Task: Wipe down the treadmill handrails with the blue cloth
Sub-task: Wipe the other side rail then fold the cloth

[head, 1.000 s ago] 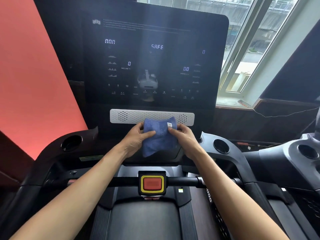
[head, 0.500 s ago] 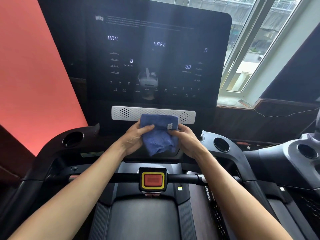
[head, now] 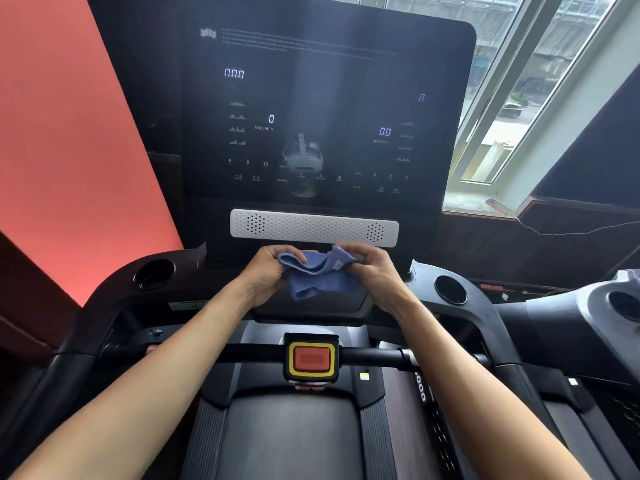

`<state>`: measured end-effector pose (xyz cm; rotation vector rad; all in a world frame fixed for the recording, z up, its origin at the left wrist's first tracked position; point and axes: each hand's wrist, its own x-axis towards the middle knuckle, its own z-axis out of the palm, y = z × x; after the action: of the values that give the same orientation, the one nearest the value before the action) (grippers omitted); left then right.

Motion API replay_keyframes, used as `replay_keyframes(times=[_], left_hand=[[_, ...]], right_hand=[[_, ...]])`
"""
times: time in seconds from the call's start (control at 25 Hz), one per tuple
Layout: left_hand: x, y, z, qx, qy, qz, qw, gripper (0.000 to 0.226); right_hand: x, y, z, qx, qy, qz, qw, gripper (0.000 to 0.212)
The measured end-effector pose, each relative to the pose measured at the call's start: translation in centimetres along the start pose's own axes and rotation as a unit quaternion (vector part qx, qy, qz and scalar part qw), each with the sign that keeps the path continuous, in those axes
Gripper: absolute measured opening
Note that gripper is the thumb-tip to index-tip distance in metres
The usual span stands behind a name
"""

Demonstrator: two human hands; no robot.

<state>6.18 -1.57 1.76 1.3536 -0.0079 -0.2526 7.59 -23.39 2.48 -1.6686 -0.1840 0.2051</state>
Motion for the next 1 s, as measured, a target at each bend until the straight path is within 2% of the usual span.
replay_keyframes(times=[0.16,0.24,0.36,0.44,0.56,0.68,0.88,1.0], left_hand=[[0.0,-0.1,-0.8,0.099,-0.045,0.007,0.994,0.055],[-0.1,-0.1,-0.8,0.162,-0.070,0.028,0.984,0.057],[0.4,-0.4,-1.2,0.226,-0.046,0.028,0.973,0.058],[0.8,-1.1,-2.0,0.272,-0.030,0.028,0.961,0.056],[1.3,-2.2,-3.0,0.337,-0.032,0.056,0.939,0.070],[1.6,-3.5,-3.7,0.397,-0.026,0.090,0.913,0.075],[1.5,-5.2,-3.9,0.505,-0.043,0.112,0.855,0.050],[1.1,-5.7,-3.3,0.563,-0.037,0.127,0.816,0.038]], right_hand=[[0.5,0.9,0.1,0.004,0.049,0.043,0.998,0.054],[0.8,1.4,0.0,-0.003,0.052,0.077,0.996,0.049],[0.8,1.0,0.2,0.053,0.067,0.154,0.984,0.033],[0.5,0.7,0.2,0.054,0.068,0.171,0.981,0.024],[0.2,2.0,0.1,-0.059,0.053,0.117,0.990,0.016],[0.3,3.9,0.4,-0.105,0.091,0.115,0.984,0.022],[0.7,5.5,1.9,-0.244,0.132,0.090,0.956,0.019],[1.4,5.8,2.4,-0.322,0.126,0.061,0.936,0.014]])
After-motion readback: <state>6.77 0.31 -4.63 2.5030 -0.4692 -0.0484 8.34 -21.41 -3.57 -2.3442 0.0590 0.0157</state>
